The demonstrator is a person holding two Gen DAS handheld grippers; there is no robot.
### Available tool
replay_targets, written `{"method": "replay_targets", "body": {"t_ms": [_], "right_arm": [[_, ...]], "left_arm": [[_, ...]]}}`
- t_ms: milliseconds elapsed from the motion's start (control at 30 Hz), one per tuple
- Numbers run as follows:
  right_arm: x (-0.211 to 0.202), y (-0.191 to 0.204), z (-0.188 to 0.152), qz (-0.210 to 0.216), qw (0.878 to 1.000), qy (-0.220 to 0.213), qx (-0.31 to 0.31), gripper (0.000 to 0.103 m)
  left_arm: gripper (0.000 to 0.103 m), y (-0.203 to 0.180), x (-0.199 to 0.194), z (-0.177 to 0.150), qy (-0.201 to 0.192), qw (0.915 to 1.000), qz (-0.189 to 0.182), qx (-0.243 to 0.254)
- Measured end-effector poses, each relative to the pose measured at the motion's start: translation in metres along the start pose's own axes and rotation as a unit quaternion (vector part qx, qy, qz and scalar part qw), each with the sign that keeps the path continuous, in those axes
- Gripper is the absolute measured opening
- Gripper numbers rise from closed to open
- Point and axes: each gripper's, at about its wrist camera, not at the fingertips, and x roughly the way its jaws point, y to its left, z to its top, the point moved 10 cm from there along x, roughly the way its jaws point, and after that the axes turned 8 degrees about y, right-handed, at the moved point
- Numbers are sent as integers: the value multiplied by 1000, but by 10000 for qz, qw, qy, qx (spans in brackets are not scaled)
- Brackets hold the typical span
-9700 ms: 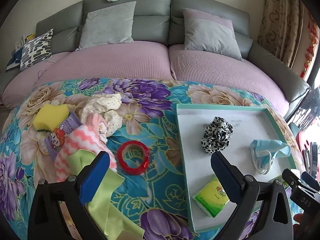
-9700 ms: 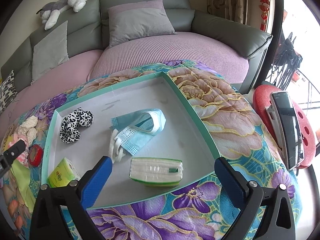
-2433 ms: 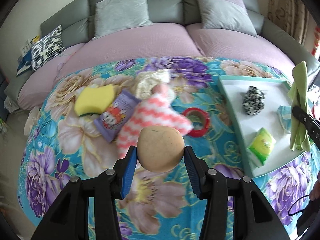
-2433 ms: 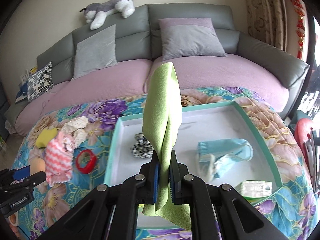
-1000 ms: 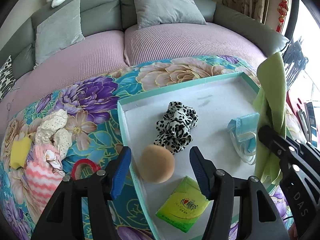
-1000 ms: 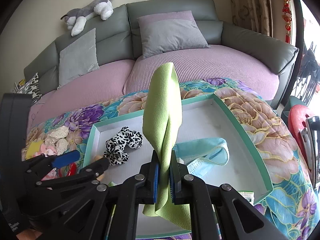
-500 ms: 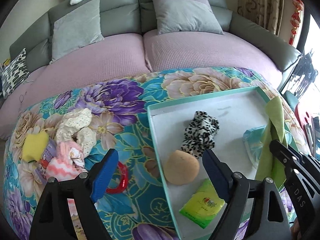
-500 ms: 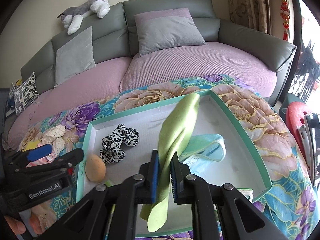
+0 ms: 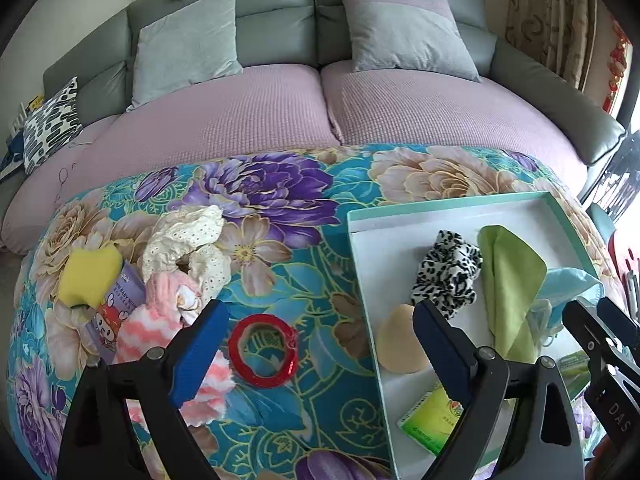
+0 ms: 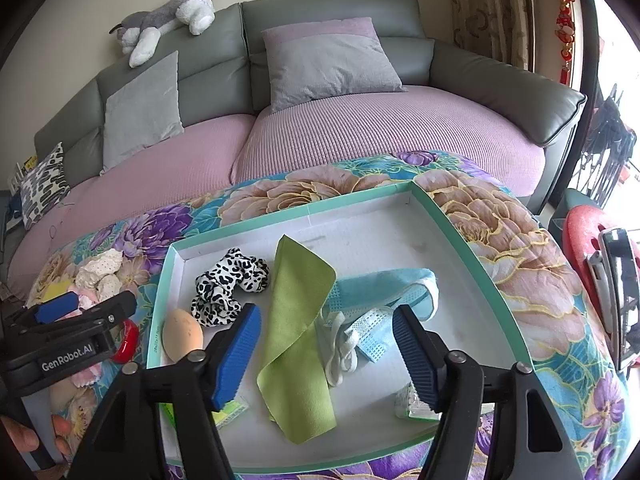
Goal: Organize soft objects
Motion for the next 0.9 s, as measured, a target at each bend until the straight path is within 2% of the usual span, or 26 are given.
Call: {"method": "replay_targets", "body": {"t_ms": [100, 233, 300, 400, 700, 900], "right_arm": [[1, 1, 0, -14, 10000, -4, -23, 85], [1, 0, -1, -44, 10000, 5, -39, 90], [2, 1, -1, -54, 10000, 13, -53, 98], [2, 1, -1, -85, 9999, -5, -67, 103], [4, -3, -2, -316, 9995, 24, -80, 103], [4, 3, -3, -400, 9990, 37, -184, 103]], "left_arm": [[94, 10, 1, 0, -7, 9999, 111, -102], [94, 21, 0, 1, -50, 9996, 197, -219], [94, 26, 0, 2, -65, 9994, 195, -286], [94, 34, -1, 2, -72, 9989, 227, -395], [94, 57, -10, 5, -244, 9965, 158, -786], [94, 76, -17, 4, -325, 9953, 334, -852]]}}
